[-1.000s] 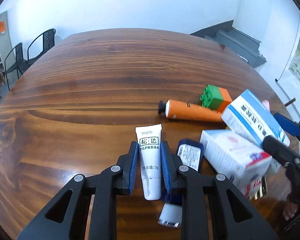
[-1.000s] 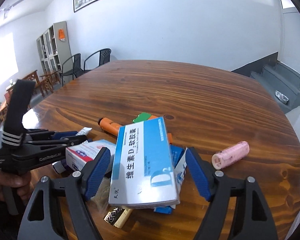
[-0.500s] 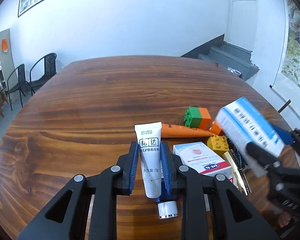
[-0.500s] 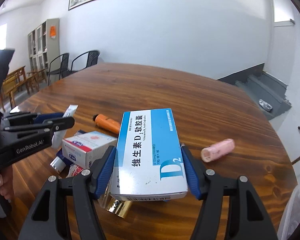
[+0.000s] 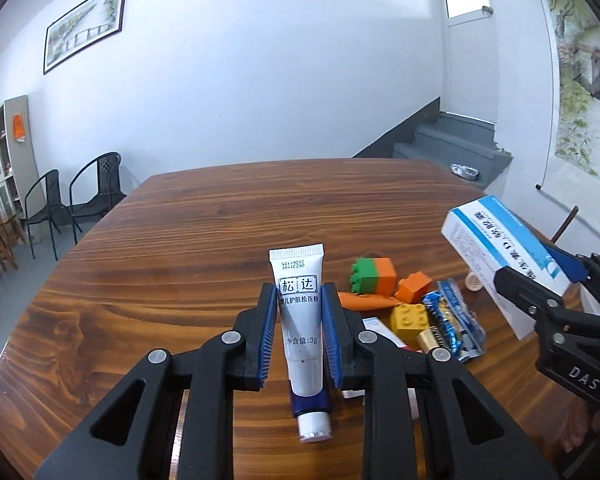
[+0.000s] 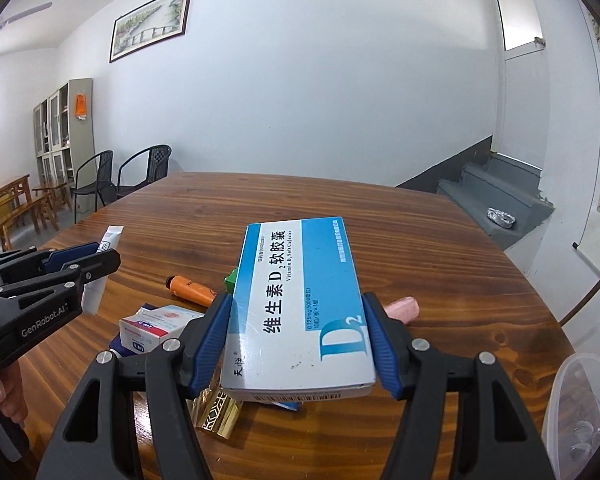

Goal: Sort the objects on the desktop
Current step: 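Lift the white tube and vitamin D box and carry both toward the clear bowl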

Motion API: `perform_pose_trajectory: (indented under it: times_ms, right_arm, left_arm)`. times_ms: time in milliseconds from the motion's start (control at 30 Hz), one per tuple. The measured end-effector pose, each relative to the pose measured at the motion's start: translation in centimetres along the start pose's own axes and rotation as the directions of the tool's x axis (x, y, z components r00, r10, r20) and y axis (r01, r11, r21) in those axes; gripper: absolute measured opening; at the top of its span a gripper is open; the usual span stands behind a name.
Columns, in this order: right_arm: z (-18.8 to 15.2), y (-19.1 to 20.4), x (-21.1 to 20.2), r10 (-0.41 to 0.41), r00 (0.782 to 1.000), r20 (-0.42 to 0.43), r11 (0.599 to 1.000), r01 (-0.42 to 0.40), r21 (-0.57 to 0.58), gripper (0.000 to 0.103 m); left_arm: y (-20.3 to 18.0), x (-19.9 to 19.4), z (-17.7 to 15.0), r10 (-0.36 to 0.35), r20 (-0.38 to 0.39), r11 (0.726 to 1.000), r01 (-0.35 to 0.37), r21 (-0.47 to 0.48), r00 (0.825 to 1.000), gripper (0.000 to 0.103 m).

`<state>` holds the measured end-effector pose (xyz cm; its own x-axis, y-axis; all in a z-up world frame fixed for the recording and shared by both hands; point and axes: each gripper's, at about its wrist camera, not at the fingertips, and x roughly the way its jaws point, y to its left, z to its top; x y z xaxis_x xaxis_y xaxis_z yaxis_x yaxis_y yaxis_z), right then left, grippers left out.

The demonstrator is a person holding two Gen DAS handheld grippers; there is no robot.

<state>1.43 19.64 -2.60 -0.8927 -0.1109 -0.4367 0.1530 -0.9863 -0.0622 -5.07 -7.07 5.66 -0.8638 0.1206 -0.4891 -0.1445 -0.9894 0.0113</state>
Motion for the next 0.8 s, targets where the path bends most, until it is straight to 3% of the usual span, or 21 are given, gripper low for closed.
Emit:
perform_pose_trajectory:
  times_ms: [367,800]
  right_arm:
    - [0.5,-1.5,-1.3,-0.020,0.999,0.027,0.998,0.019,0.053,0.069]
    - [-1.0,-7.1,-6.3,-0.142,0.986,0.082,0.973,0.124,0.194,0.069]
  left_arm:
    - [-3.5,-1.4,0.1,-0.049,0.032,0.998,0.048,0.035,0.998,0.025]
    - [-12.6,-2.8,-0.8,-0.158,0.031,0.977,0.152,0.152,0.987,0.025]
